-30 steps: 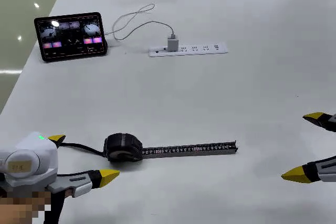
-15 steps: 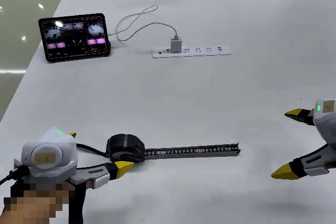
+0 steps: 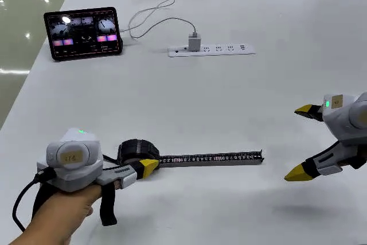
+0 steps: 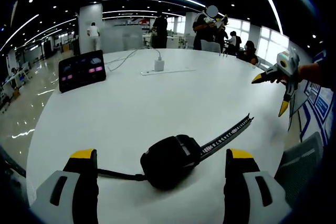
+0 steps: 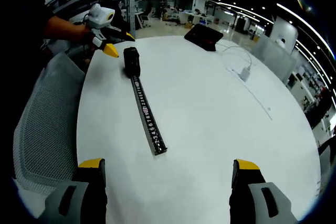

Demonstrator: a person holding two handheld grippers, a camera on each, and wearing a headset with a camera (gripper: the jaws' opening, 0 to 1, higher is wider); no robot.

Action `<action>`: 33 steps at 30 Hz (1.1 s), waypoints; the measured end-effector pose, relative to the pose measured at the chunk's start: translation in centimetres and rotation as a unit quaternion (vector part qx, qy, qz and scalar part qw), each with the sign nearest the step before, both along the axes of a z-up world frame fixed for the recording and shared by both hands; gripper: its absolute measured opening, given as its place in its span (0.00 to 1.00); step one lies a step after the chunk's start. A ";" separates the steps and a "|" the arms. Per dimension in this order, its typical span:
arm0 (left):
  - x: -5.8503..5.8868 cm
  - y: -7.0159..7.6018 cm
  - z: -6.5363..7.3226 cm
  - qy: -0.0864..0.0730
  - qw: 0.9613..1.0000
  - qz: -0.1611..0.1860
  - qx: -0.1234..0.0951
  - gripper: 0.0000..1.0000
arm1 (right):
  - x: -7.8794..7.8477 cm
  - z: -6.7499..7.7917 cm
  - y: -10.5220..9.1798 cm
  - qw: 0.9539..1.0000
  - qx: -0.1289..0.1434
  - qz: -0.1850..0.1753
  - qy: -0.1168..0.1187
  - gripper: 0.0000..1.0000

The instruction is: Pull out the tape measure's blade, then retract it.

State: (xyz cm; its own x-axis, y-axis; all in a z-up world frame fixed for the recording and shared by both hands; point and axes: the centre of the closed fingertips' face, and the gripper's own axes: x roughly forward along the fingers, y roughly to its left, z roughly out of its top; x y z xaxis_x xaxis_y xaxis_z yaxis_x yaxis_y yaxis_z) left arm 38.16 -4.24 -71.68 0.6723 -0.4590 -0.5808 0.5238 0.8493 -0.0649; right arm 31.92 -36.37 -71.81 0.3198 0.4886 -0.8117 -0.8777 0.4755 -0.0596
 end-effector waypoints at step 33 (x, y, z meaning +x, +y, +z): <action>1.5 -0.7 -2.2 -0.041 0.991 0.127 -0.017 0.99 | 2.2 -3.5 3.2 0.996 -0.035 0.075 0.026 0.95</action>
State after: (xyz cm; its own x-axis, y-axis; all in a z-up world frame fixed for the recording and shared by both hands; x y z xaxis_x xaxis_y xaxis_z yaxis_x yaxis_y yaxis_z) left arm 39.64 -4.97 -73.90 0.8130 -0.2879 -0.5061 0.2986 0.9523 -0.0621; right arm 34.11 -33.18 -75.27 0.2035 0.4695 -0.8591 -0.9414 0.3349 -0.0400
